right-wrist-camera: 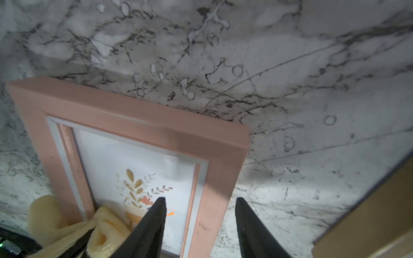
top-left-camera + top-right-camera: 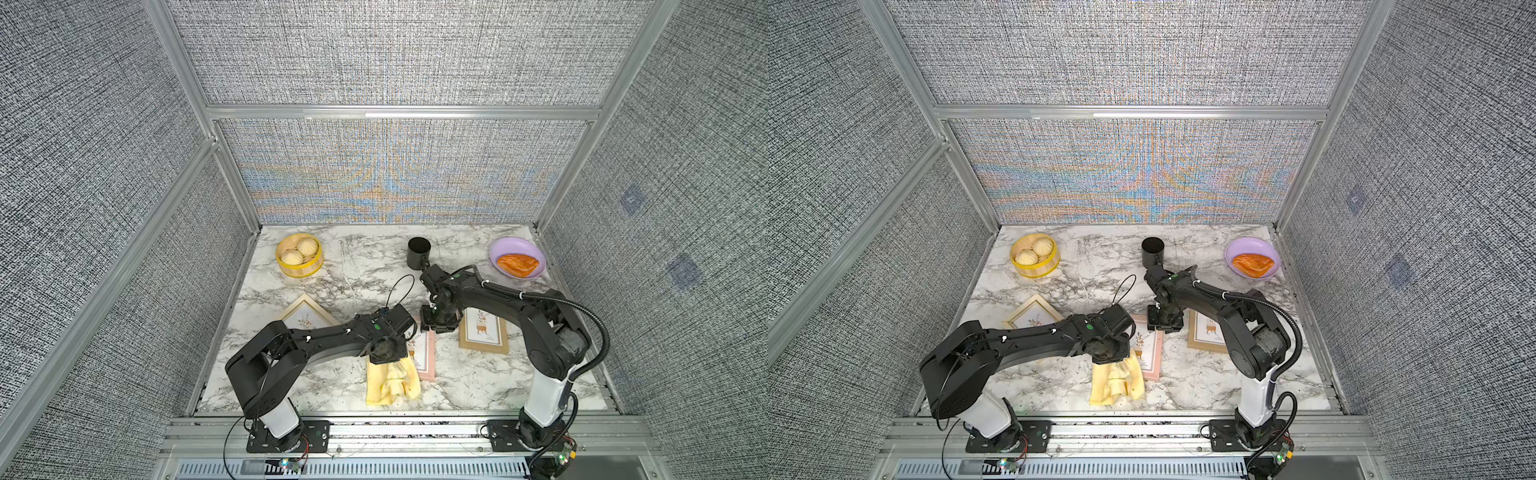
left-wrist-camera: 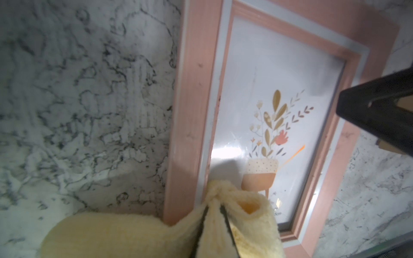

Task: Wipe the picture frame with a cloth
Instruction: Wipe the dirt from the picture frame.

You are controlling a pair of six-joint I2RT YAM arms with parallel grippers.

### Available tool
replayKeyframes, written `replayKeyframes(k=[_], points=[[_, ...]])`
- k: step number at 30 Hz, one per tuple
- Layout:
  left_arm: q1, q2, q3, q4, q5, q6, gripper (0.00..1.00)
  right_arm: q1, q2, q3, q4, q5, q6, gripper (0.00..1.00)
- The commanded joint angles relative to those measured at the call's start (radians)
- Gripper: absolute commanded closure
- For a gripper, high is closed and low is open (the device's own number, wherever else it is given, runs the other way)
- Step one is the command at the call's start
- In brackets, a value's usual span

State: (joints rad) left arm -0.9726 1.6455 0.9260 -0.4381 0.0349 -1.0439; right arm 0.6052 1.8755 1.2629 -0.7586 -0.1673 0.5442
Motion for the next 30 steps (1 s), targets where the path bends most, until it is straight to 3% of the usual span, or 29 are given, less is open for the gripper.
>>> replayKeyframes(k=[1,7,12,18,21,30], points=[[0.002,0.014,0.002,-0.066,-0.057,0.013,1.00,-0.001,0.018,0.004,0.003,0.023,-0.024,0.54],[-0.013,0.038,0.013,-0.069,-0.047,0.013,1.00,-0.001,0.039,-0.002,0.036,0.005,-0.013,0.79],[-0.024,0.060,0.045,-0.068,-0.036,0.012,1.00,0.001,0.040,-0.029,0.054,-0.004,-0.002,0.89],[-0.051,0.101,0.102,-0.077,-0.030,0.010,1.00,0.009,0.037,-0.054,0.067,-0.005,-0.001,0.89],[-0.055,0.111,0.101,-0.079,-0.032,0.006,1.00,0.024,0.034,-0.045,0.063,0.018,-0.006,0.81],[-0.057,0.090,0.059,-0.073,-0.042,-0.005,1.00,0.047,0.078,-0.008,0.072,0.041,-0.002,0.71]])
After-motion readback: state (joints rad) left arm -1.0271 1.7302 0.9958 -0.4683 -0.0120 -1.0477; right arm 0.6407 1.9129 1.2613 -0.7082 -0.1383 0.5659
